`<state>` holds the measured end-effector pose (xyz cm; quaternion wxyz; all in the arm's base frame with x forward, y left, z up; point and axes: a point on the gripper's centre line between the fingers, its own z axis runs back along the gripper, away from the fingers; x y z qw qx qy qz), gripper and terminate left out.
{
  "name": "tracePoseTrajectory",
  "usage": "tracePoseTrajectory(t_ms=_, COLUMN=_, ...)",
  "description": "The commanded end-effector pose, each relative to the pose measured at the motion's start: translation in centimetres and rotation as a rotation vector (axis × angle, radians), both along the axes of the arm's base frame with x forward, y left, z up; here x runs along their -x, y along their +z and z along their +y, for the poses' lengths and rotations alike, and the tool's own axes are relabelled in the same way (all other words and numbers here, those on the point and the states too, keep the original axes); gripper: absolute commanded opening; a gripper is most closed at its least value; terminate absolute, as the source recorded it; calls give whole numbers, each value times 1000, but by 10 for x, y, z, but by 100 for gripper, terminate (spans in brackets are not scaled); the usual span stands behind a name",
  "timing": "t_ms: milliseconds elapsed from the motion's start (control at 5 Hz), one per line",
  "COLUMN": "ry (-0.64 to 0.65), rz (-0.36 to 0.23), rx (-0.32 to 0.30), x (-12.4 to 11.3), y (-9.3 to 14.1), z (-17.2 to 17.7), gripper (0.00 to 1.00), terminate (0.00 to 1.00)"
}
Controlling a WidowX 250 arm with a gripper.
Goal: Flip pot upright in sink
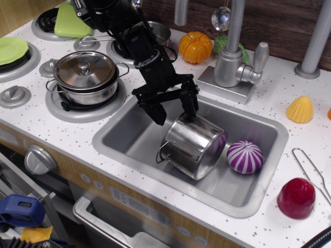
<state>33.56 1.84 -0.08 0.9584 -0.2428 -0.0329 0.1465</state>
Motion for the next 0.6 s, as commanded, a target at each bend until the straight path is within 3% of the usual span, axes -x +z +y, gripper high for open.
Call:
tracePoseTrajectory(t_ms=0, ry=-6, rz=-35, rx=46, x=-8, y=1, z=-6, gripper=100, terminate=0)
tracePoseTrajectory(t_ms=200, ry=19, rz=-26, rx=92, x=-7, y=3, z=-21, gripper=100, terminate=0)
tracePoseTrajectory(t_ms=400, ry=32, rz=-18, rx=98, x=-3, y=5, z=-28, gripper=100, terminate=0)
